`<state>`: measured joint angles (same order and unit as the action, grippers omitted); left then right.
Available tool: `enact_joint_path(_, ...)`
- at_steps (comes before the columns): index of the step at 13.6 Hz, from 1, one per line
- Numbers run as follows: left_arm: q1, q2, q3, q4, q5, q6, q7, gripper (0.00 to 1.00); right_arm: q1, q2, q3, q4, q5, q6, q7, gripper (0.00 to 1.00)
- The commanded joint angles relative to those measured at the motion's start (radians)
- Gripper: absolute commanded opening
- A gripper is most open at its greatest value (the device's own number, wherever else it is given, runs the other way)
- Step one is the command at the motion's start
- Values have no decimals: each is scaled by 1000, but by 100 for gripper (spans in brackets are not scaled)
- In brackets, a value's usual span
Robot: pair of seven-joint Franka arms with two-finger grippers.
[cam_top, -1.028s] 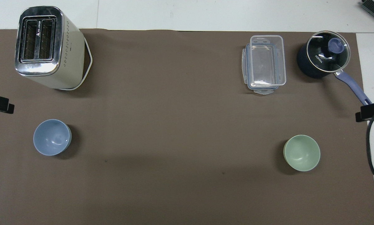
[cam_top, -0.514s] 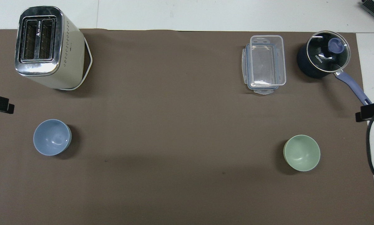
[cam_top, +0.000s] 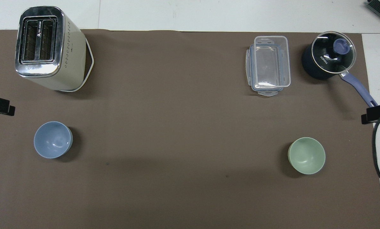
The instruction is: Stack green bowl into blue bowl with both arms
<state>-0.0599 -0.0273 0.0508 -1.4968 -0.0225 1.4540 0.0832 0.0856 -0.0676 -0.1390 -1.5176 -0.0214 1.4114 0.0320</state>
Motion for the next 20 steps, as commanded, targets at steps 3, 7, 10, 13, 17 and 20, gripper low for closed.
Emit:
enact_joint_path(3,11,-34,-5,-43,-7,32,3,100,-7,-20,-1,-23,8,0,-21,100)
enact_joint_path(7,11,-39,-3,-56,-7,39,3,100,-7,-20,-1,-23,8,1,-21,100)
enact_joint_path(10,11,-62,-2,-86,-7,57,3,100,-7,-21,-1,-23,8,1,-21,100)
enact_joint_path(13,11,-88,-2,-137,-7,94,4,100,-7,-20,-1,-23,8,1,-21,100)
enact_joint_path(17,11,-108,-2,-171,-7,120,4,100,-7,-20,-1,-23,8,0,-21,100)
enact_joint_path(20,21,-122,0,-206,-7,149,13,100,-7,-21,-1,-23,8,1,-21,100)
